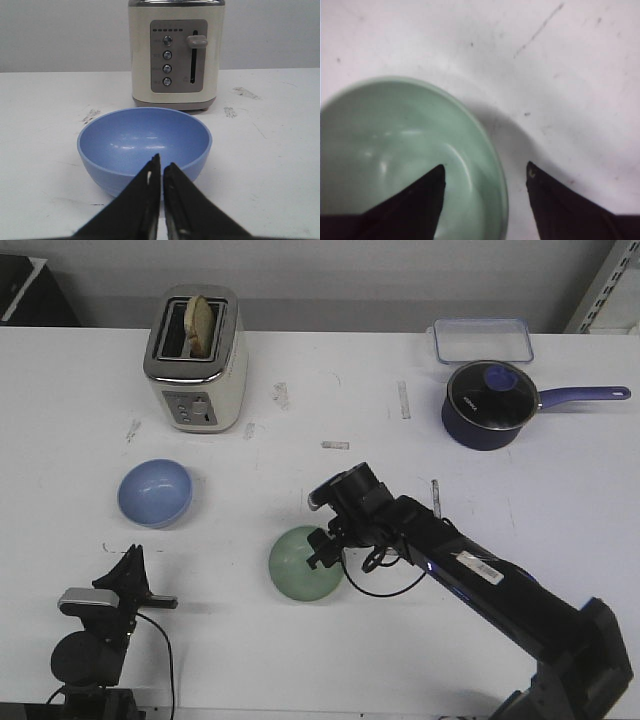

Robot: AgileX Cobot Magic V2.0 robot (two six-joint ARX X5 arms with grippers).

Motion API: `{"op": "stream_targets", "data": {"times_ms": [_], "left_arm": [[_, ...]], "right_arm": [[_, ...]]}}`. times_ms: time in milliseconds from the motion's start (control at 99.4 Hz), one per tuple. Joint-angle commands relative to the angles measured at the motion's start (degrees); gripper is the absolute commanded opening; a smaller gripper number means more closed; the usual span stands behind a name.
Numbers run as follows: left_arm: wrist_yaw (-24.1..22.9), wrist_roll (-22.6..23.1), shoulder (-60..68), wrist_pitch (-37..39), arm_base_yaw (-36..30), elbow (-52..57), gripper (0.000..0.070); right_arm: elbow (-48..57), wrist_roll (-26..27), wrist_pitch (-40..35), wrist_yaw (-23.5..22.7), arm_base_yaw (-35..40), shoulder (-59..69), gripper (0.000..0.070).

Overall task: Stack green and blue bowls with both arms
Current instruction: 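Carry the green bowl with the right gripper toward the table center, then release the green bowl and retract the right gripper to rest, then reach the left gripper to the light blue bowl and grasp its rim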

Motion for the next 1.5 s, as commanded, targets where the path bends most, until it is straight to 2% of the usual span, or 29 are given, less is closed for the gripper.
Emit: {"op": "stream_targets", "data": {"times_ms": [0, 101, 151, 231, 302, 433, 533, 594, 885, 1056, 1237, 1348, 1489], "left_arm": [[0.0, -0.1, 0.0, 0.8, 0.0, -1.2, 0.0001], [0.0, -0.1, 0.0, 0.9, 0.0, -1.2, 0.0001], [0.0, -0.1, 0.0, 0.9, 0.0, -1.2, 0.0001], [0.0, -0.1, 0.0, 0.9, 0.0, -1.2, 0.0001], [0.0, -0.1, 0.0, 0.9, 0.0, -1.2, 0.0001], [0.0, 0.0, 0.0, 0.9, 0.0, -1.2, 0.0001], [0.0, 0.0, 0.0, 0.9, 0.0, -1.2, 0.0001], [0.0, 0.0, 0.0, 0.9, 0.0, -1.2, 0.0001], [0.0, -0.3, 0.0, 0.9, 0.0, -1.2, 0.0001], [-0.4, -6.3, 0.0, 4.6, 0.0, -1.2, 0.0001], [-0.4, -7.5, 0.0, 9.0, 0.0, 2.9, 0.0001], [-0.4, -7.4, 1.0, 5.9, 0.0, 10.3, 0.0001], [-0.4, -5.1, 7.8, -5.9, 0.0, 25.0, 0.0003]], "right_arm": [[1.0, -0.3, 1.3, 0.0, -0.2, -2.7, 0.0371], [1.0, -0.3, 2.8, 0.0, -1.9, -7.6, 0.0348], [1.0, -0.3, 3.6, 0.2, -2.8, -10.0, 0.0314], [1.0, -0.3, 4.3, 1.6, -4.8, -14.3, 0.0221], [1.0, -0.2, 3.9, 5.1, -6.7, -18.1, 0.0120], [0.8, 0.1, -0.2, 13.6, -10.3, -24.2, 0.0033], [-0.7, 0.1, -3.0, 19.7, -13.5, -28.5, 0.0017], [-3.3, 0.1, -2.9, 21.2, -15.6, -31.6, 0.0012], [-26.3, -0.7, 5.3, 21.0, -25.5, -50.0, 0.0012], [-39.1, -0.6, 9.5, 20.5, -28.1, -60.4, 0.0012], [-43.9, -0.7, 10.0, 19.2, -28.4, -67.5, 0.0012], [-43.9, -0.7, 10.6, 19.3, -28.4, -69.0, 0.0012], [-43.9, -0.7, 10.6, 19.3, -28.4, -69.2, 0.0012]]}}
